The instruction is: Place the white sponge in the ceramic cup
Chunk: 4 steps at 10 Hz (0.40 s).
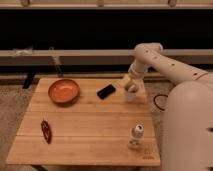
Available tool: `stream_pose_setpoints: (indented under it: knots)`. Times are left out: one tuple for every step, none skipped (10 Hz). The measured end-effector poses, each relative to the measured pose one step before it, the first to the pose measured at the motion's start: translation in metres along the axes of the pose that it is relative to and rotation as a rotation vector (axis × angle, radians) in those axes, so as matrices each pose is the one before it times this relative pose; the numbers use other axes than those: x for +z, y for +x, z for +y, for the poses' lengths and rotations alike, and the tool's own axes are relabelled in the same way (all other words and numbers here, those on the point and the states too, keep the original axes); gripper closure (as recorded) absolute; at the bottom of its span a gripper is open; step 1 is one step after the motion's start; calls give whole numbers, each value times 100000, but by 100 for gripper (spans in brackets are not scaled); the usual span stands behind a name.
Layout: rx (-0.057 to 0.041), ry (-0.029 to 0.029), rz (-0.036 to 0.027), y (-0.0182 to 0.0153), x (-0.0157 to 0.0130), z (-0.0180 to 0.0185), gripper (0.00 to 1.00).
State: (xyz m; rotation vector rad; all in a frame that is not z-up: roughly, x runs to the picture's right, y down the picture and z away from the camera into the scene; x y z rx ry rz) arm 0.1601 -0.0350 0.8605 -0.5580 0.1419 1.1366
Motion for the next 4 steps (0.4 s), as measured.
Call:
stream_pose_setpoints:
  knots:
    - [62,65,-121,12,-161,-17,20]
    - [0,-23,64,15,38,12,20]
    - [-1,-14,20,4,13,9,20]
    - [127,22,-72,-19,-38,-12,20]
